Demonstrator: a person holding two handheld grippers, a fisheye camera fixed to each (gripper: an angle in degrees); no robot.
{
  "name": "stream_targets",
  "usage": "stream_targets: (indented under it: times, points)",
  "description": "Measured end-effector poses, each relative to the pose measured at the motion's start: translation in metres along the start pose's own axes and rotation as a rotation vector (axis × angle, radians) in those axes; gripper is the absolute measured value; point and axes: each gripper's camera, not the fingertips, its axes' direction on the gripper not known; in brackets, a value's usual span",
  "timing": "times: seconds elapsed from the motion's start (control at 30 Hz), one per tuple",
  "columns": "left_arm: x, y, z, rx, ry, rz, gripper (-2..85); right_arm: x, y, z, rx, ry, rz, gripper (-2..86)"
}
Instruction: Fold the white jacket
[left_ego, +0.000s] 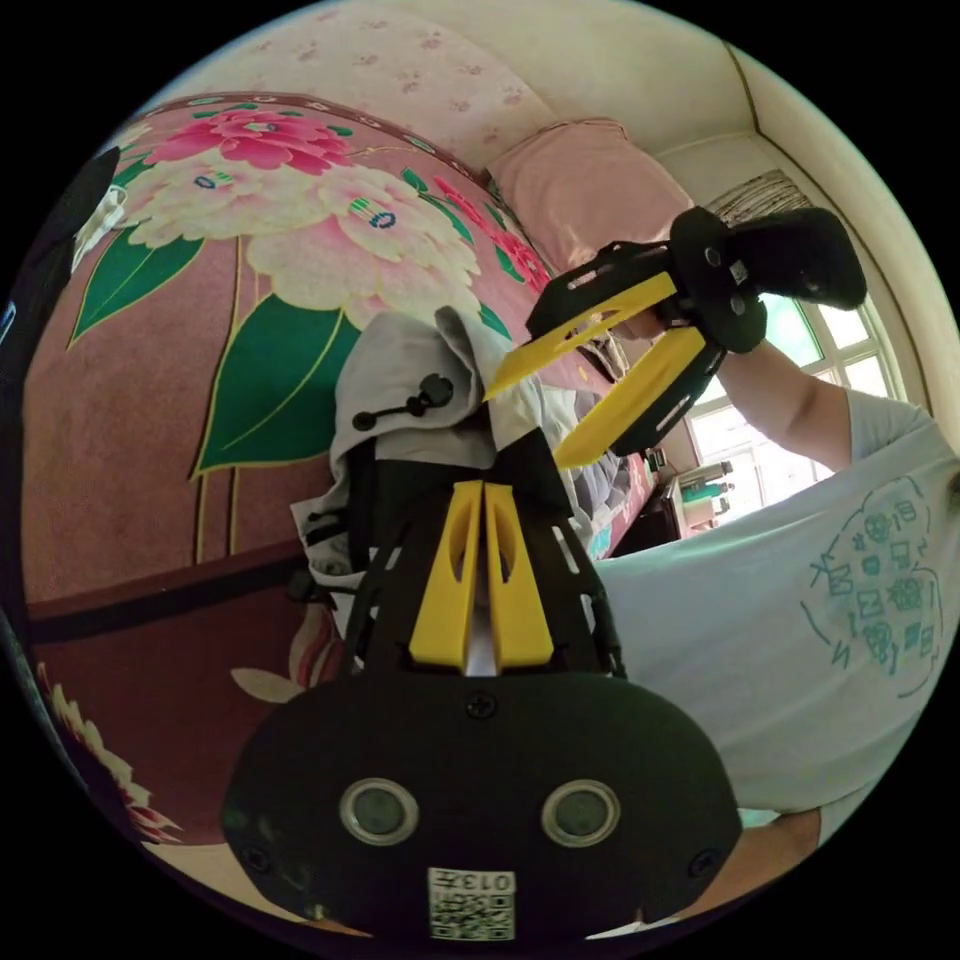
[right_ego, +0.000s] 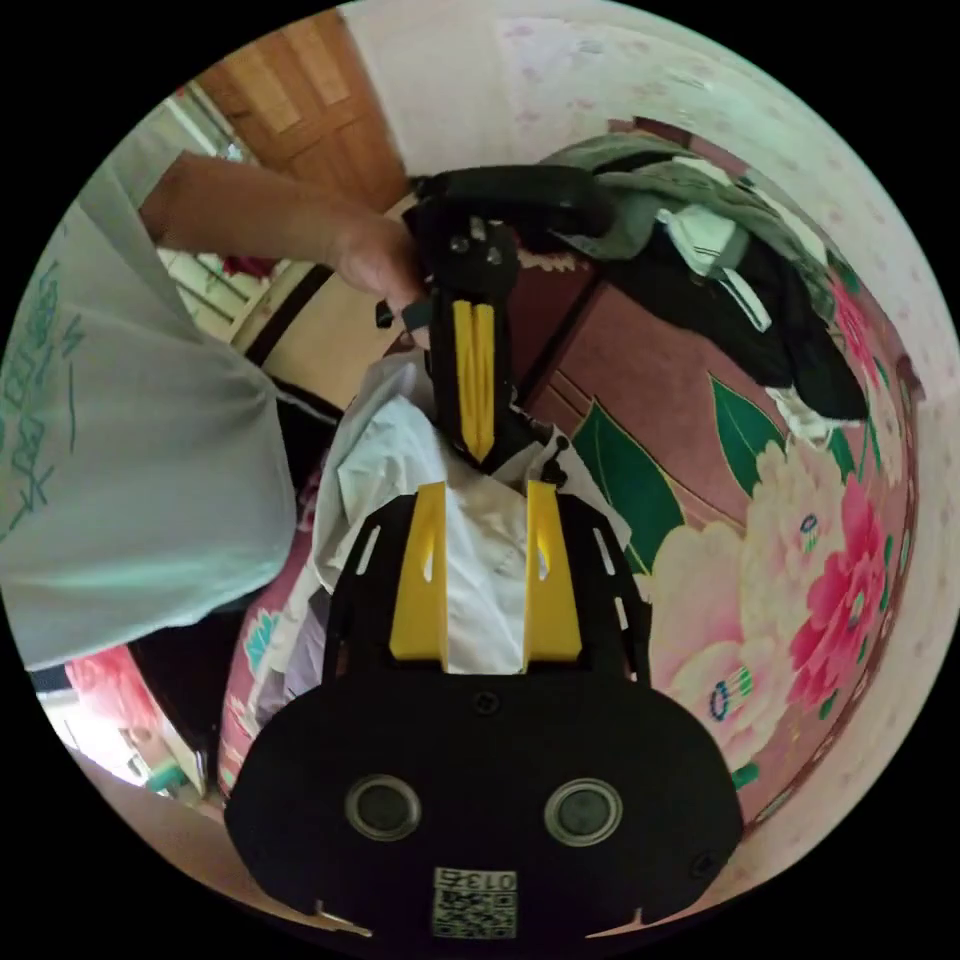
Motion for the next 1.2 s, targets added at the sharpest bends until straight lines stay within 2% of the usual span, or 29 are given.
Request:
stream_targets:
  times: [0.1, 0.17, 0.2, 0.3, 0.37, 0.53, 0.6, 0.67, 0.77, 0.83, 0.9, 1.0, 1.03, 1.07, 1.13, 1.2]
  points:
    - [0.004, -0.002, 0.0, -0.005, 0.014, -0.005, -0.4, -0.016, -0.023, 0.014, -0.115, -0.019, -0.174, 7.2]
    - [0.01, -0.004, -0.005, 0.013, 0.009, -0.011, -0.4, -0.029, -0.032, 0.034, -0.314, -0.044, -0.25, 2.7]
    - [0.011, -0.004, -0.006, 0.024, 0.004, -0.014, -0.4, -0.033, -0.033, 0.034, -0.341, -0.043, -0.249, 2.4]
    - [0.026, -0.007, -0.008, 0.033, -0.007, 0.008, -0.3, -0.056, -0.022, -0.006, -0.248, -0.03, -0.264, 1.3]
    - [0.051, -0.014, 0.002, -0.037, -0.074, 0.086, -0.3, -0.073, -0.006, -0.046, -0.135, -0.002, -0.245, 1.0]
    - [0.104, -0.02, 0.022, -0.144, -0.266, 0.223, 0.3, -0.079, 0.011, -0.078, -0.038, 0.078, -0.125, 1.1]
    - [0.102, -0.008, 0.007, -0.078, -0.319, 0.135, 0.7, -0.074, 0.013, -0.068, -0.022, 0.115, -0.071, 1.3]
    - [0.086, 0.026, -0.025, 0.069, -0.346, -0.057, 1.1, -0.068, 0.011, -0.05, -0.001, 0.143, -0.023, 1.7]
    - [0.082, 0.071, -0.057, 0.207, -0.424, -0.199, 1.4, -0.053, 0.008, -0.022, -0.043, 0.148, 0.045, 2.5]
    - [0.094, 0.085, -0.069, 0.271, -0.465, -0.217, 1.4, -0.045, 0.009, -0.011, -0.061, 0.148, 0.078, 3.1]
    - [0.117, 0.082, -0.069, 0.297, -0.474, -0.136, 1.4, -0.039, 0.011, -0.008, -0.067, 0.127, 0.1, 4.0]
    - [0.159, 0.057, -0.039, 0.202, -0.467, 0.077, 1.0, -0.039, 0.018, -0.026, -0.044, 0.115, 0.105, 7.1]
    - [0.168, 0.048, -0.02, 0.111, -0.473, 0.129, 0.7, -0.038, 0.024, -0.041, -0.014, 0.098, 0.124, 7.8]
    - [0.17, 0.044, -0.002, 0.007, -0.498, 0.132, 0.4, -0.034, 0.032, -0.06, 0.01, 0.086, 0.164, 7.8]
    - [0.163, 0.05, 0.016, -0.068, -0.54, 0.091, 0.1, -0.029, 0.052, -0.088, 0.052, 0.106, 0.242, 6.3]
    - [0.154, 0.06, 0.017, -0.037, -0.502, 0.043, -0.1, -0.024, 0.079, -0.109, 0.102, 0.16, 0.344, 4.3]
